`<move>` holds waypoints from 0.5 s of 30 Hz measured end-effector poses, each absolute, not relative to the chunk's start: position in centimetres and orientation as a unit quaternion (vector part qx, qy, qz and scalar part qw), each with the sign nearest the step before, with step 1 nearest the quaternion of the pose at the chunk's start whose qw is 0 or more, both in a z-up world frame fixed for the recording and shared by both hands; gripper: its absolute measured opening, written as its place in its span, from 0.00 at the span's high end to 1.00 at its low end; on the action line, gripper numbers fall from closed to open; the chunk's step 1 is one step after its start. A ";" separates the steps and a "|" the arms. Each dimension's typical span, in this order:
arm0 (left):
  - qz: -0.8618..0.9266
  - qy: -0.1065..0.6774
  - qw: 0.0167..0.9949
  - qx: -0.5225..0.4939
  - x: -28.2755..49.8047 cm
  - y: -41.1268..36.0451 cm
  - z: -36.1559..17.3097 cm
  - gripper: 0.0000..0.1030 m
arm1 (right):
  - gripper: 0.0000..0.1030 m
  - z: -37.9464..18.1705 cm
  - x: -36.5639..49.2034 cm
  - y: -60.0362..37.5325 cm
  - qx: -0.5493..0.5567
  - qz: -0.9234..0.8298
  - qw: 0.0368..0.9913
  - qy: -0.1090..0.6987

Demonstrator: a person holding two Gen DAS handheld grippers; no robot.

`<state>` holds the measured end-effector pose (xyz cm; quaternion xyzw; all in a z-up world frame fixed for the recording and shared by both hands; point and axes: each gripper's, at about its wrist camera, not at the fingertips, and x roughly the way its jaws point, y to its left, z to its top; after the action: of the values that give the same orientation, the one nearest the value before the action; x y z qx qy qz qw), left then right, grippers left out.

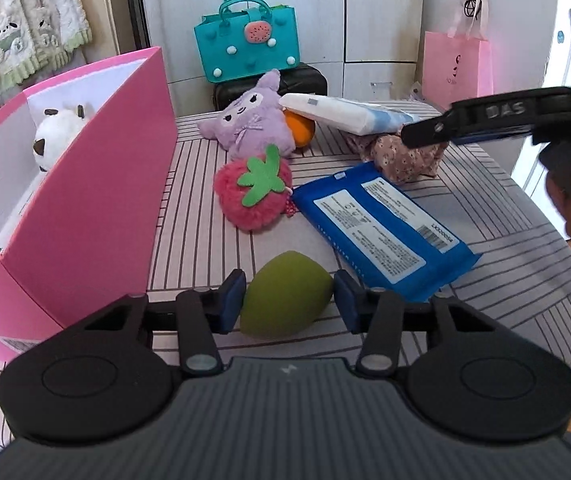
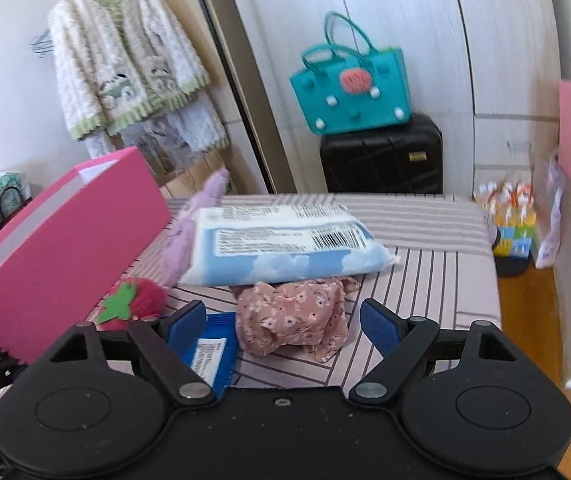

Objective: Organize soft objects
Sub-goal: 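Grasp the green sponge with the left tool while the right tool grasps the pink scrunchie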

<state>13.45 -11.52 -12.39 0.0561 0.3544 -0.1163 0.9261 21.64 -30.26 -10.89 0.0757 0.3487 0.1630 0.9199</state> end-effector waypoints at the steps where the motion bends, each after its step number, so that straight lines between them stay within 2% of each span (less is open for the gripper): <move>1: -0.117 0.355 0.926 0.054 13.5 -11.5 -12.4 0.55 | 0.15 -11.2 22.0 -30.2 0.079 0.163 0.917 0.355; 8: -0.122 0.351 0.927 0.049 13.7 -11.2 -12.6 0.56 | 0.15 -12.9 23.6 -29.1 0.053 0.144 0.921 0.359; 10: -0.123 0.354 0.926 0.042 13.9 -11.0 -12.6 0.56 | 0.20 -13.2 23.8 -29.0 0.053 0.138 0.923 0.355; 11: -0.124 0.355 0.926 0.039 13.9 -10.9 -12.5 0.57 | 0.25 -13.3 23.6 -29.0 0.049 0.134 0.926 0.349; 13: -0.125 0.357 0.925 0.036 14.1 -10.7 -12.5 0.58 | 0.54 -13.2 23.2 -29.0 0.045 0.136 0.927 0.346; 14: -0.125 0.359 0.924 0.033 14.1 -10.7 -12.4 0.59 | 0.60 -13.1 23.0 -29.1 0.047 0.138 0.926 0.348; 15: -0.126 0.360 0.924 0.032 14.2 -10.6 -12.4 0.59 | 0.73 -13.0 22.8 -29.2 0.044 0.139 0.926 0.349</move>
<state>14.22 -10.64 -12.45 0.0322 0.3596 -0.1258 0.9240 22.79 -29.20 -13.05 0.0444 0.3492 0.1393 0.9256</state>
